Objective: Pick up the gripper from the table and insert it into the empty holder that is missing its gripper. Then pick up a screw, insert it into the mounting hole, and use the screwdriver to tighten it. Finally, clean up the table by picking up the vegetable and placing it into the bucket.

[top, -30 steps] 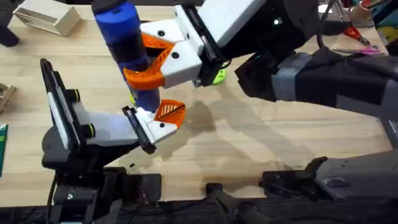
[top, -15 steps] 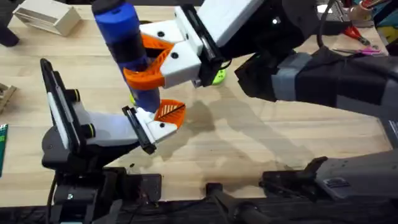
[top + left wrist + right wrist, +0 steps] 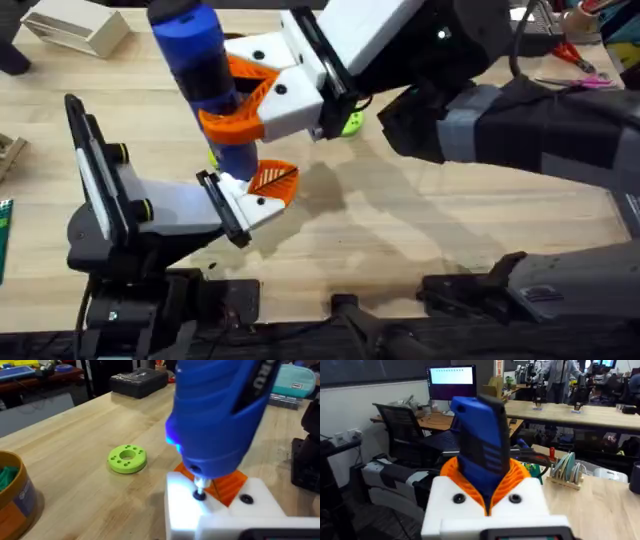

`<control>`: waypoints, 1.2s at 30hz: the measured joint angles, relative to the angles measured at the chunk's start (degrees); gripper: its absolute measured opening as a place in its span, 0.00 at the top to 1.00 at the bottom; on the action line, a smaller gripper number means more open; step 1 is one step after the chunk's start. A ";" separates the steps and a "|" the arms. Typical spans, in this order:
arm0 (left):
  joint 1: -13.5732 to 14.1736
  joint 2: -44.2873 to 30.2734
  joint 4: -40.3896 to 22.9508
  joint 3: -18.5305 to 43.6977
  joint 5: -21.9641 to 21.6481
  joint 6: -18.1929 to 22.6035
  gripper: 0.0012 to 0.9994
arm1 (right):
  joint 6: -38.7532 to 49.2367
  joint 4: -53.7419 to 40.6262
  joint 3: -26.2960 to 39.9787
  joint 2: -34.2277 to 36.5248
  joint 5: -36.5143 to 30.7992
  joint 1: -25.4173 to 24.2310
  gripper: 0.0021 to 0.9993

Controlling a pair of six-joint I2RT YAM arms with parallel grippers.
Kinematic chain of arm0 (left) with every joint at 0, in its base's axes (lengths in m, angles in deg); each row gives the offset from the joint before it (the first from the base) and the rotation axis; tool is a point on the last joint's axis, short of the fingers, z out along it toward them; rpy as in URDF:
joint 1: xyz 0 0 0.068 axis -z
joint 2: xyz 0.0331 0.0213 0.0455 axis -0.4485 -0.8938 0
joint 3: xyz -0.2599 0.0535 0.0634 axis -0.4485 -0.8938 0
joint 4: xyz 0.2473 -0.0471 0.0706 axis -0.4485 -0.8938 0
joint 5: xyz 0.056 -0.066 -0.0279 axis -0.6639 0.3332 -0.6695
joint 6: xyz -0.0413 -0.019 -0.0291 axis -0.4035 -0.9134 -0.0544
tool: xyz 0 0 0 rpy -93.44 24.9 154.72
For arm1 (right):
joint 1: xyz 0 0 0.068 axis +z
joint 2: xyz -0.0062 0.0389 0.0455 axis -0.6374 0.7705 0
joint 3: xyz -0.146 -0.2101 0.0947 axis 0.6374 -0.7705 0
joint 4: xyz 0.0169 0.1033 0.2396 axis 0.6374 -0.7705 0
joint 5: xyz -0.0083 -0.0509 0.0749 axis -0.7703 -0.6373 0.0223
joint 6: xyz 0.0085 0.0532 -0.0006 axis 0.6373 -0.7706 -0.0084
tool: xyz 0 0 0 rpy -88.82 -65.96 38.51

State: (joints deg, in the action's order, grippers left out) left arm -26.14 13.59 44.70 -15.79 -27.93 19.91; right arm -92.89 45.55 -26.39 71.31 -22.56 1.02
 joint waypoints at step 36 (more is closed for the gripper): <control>0.00 0.00 0.00 0.00 0.00 0.00 0.99 | 36.32 -97.32 37.84 -1.20 -21.73 -20.95 0.97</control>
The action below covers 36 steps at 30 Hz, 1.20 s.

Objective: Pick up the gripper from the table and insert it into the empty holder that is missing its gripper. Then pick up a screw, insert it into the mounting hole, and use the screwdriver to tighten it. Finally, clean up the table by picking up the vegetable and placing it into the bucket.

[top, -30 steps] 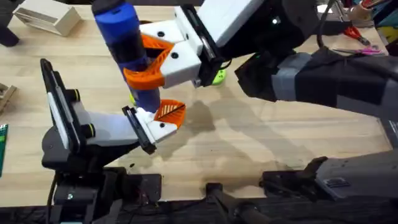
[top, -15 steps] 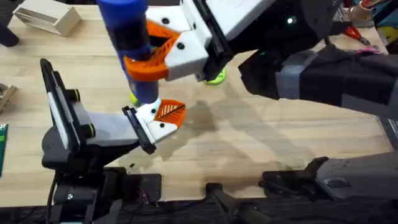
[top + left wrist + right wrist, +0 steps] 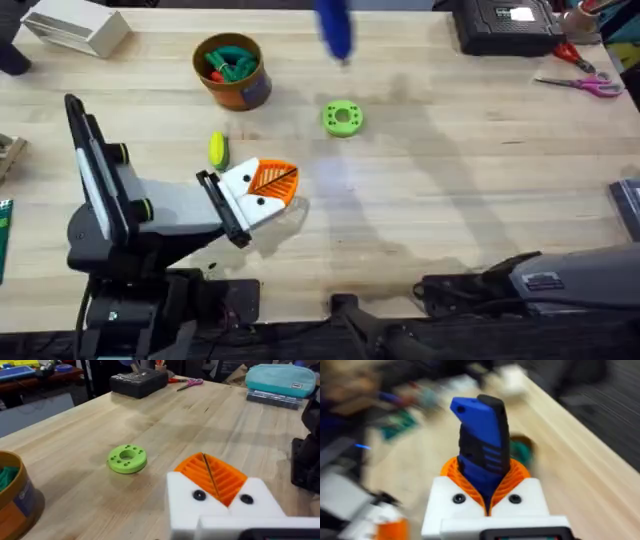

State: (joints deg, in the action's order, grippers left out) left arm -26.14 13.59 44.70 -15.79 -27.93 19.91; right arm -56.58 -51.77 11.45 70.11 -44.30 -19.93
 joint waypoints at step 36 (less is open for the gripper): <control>0.00 0.00 -0.02 0.00 0.00 0.00 0.99 | 64.01 -13.04 -18.78 12.64 -42.61 -10.72 0.97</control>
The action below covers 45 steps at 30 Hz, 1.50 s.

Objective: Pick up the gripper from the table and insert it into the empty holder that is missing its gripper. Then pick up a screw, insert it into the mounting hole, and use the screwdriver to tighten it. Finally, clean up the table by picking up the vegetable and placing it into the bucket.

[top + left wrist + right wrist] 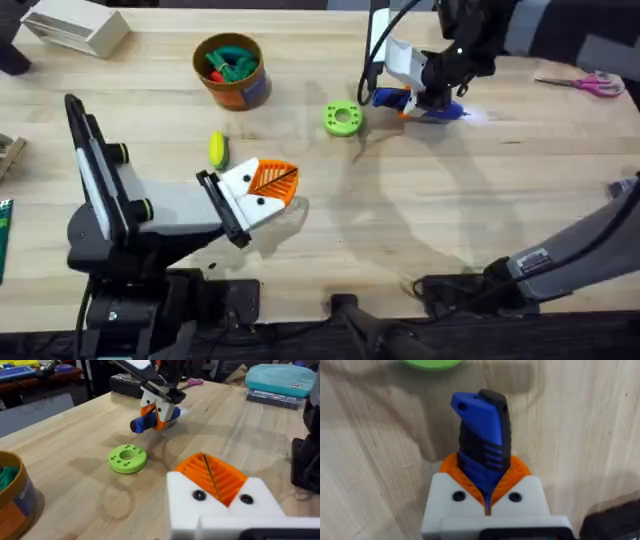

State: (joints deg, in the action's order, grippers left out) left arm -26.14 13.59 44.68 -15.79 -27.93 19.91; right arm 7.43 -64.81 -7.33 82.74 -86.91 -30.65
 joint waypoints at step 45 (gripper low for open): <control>-4.55 -0.07 -17.98 9.14 -7.02 -7.45 0.01 | -68.18 -4.19 4.57 -35.32 -1.82 2.01 0.02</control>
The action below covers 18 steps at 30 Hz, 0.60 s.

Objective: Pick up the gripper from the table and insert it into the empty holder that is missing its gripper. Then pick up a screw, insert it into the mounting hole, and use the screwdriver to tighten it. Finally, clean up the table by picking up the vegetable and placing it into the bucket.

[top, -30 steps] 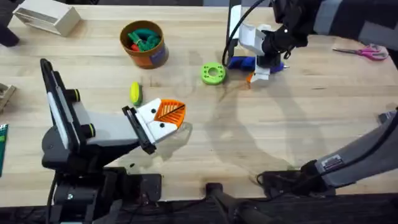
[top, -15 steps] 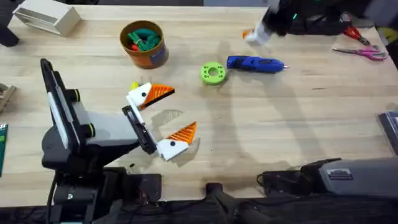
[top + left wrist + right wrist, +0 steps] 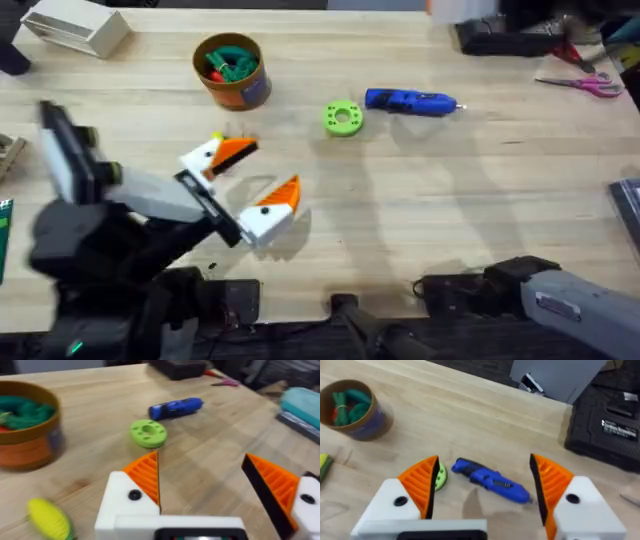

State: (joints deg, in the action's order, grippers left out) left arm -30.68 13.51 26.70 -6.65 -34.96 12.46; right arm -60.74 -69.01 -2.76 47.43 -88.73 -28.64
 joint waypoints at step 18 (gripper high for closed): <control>-4.63 -36.56 -35.99 44.25 -20.15 12.74 0.01 | -6.42 -15.93 -10.75 -11.99 -4.21 -1.66 0.02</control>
State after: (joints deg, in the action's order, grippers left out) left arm -35.32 -23.04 -9.29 37.60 -55.11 25.20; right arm -67.16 -84.94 -13.52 35.44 -92.95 -30.30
